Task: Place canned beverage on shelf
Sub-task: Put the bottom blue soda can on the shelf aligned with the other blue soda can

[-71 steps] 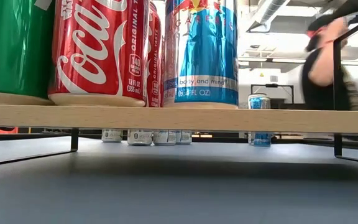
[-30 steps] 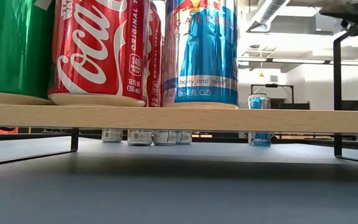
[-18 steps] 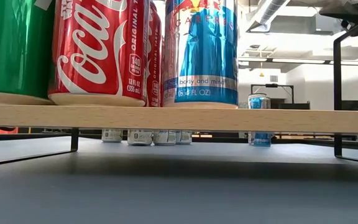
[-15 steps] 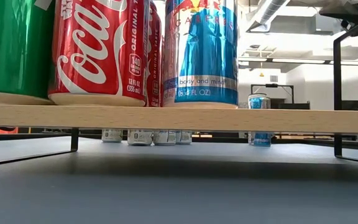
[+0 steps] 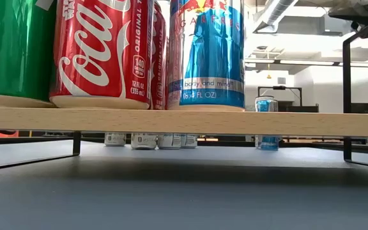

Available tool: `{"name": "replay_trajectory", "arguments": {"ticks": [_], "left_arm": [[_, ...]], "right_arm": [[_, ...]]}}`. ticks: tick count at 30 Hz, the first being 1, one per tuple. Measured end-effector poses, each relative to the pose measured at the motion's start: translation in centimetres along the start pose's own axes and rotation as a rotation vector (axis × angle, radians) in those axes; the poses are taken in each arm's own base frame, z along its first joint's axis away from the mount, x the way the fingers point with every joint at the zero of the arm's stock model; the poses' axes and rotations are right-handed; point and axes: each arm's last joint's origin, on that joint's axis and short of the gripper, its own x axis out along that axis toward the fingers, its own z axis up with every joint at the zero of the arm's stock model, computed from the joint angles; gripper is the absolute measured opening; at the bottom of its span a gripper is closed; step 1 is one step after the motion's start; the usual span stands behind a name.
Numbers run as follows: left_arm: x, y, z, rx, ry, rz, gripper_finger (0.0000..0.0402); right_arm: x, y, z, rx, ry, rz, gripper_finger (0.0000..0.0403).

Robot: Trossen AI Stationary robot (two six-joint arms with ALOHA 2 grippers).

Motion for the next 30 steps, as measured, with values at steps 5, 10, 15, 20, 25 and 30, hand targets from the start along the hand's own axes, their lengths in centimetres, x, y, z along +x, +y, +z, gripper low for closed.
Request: {"name": "replay_trajectory", "arguments": {"ticks": [5, 10, 15, 20, 25, 30], "left_arm": [[0.1, 0.0, -0.1, -0.006, 0.008, -0.016, 0.0227], [0.1, 0.0, -0.1, -0.004, 0.010, -0.011, 0.0227], [0.2, 0.1, -0.2, 0.002, 0.011, 0.003, 0.0227], [1.6, -0.1, -0.3, -0.008, 0.041, -0.042, 0.0227], [1.6, 0.0, -0.4, 0.002, 0.051, -0.044, 0.0227], [1.6, 0.0, -0.4, 0.002, 0.050, -0.031, 0.0236]], "right_arm": [[0.0, 0.0, -0.1, -0.001, 0.006, -0.004, 0.0286], [0.0, 0.0, -0.1, 0.003, 0.006, -0.005, 0.0286], [0.0, -0.1, -0.1, 0.014, 0.011, -0.008, 0.0286], [0.0, -0.1, -0.1, 0.015, 0.010, -0.008, 0.0286], [0.0, -0.1, -0.1, 0.015, 0.011, -0.008, 0.0286], [0.0, -0.1, -0.1, 0.015, 0.011, -0.008, 0.0286]]}}
